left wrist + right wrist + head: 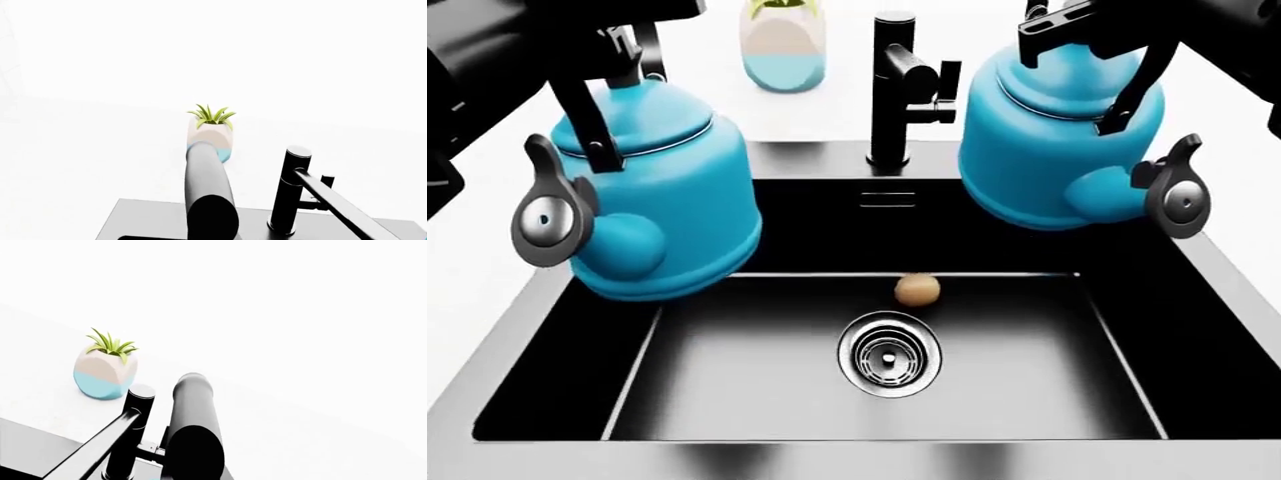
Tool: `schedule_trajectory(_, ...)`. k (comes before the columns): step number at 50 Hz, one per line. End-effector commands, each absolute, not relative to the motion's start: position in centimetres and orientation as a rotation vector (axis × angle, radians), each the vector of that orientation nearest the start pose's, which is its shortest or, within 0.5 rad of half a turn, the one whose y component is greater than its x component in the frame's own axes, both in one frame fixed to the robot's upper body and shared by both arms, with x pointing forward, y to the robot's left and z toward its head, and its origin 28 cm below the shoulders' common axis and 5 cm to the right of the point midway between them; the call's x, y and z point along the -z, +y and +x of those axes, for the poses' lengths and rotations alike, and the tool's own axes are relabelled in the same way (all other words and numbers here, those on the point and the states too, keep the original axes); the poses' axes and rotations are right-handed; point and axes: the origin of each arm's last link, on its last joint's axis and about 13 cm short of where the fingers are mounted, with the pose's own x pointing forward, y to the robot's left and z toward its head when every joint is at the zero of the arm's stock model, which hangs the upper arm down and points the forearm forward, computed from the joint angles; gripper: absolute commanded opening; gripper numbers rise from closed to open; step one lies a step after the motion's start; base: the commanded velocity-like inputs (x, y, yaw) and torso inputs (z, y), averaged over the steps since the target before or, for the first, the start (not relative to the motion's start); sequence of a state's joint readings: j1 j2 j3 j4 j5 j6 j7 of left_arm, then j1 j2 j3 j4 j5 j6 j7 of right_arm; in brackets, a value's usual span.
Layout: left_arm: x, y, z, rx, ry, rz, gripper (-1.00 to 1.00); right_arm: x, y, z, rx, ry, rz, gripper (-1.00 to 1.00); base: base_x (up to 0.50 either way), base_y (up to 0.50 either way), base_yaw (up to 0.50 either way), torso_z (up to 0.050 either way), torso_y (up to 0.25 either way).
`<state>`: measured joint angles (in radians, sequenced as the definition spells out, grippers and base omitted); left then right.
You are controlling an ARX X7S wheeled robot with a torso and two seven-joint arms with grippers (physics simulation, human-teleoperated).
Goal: Pick the kettle non electric and kettle non electric and place them in the sink. Then turn on the water.
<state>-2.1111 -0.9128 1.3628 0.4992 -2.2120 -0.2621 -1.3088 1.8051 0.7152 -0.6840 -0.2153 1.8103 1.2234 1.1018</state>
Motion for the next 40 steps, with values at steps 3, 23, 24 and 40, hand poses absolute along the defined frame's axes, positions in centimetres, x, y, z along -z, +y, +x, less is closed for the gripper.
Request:
schedule_trajectory(3,-40.43,19.82,18.06,0.007,-0.059,-0.118,-1.0,-40.7,-12.11,22.02,0.011,-0.124,-0.347,-1.0,0.0,0.0,0.0,0.0,0.0)
schedule_trajectory(23,-40.41,19.8,17.96,0.01,-0.061,-0.118,-1.0,-40.62,-11.85,21.91,-0.015,-0.129,-0.355,-1.0,0.01,-0.07,0.0,0.001,0.002)
schedule_trajectory(24,-40.43,19.81,17.96,0.009,-0.061,-0.118,-1.0,-40.59,-11.89,21.97,-0.012,-0.127,-0.352,-1.0,0.5,0.0,0.0,0.0,0.0)
schedule_trajectory(40,-40.41,19.82,18.0,0.01,-0.061,-0.119,-1.0,-40.64,-11.97,21.94,-0.004,-0.129,-0.35,-1.0,0.16,0.0,0.0,0.001,0.003)
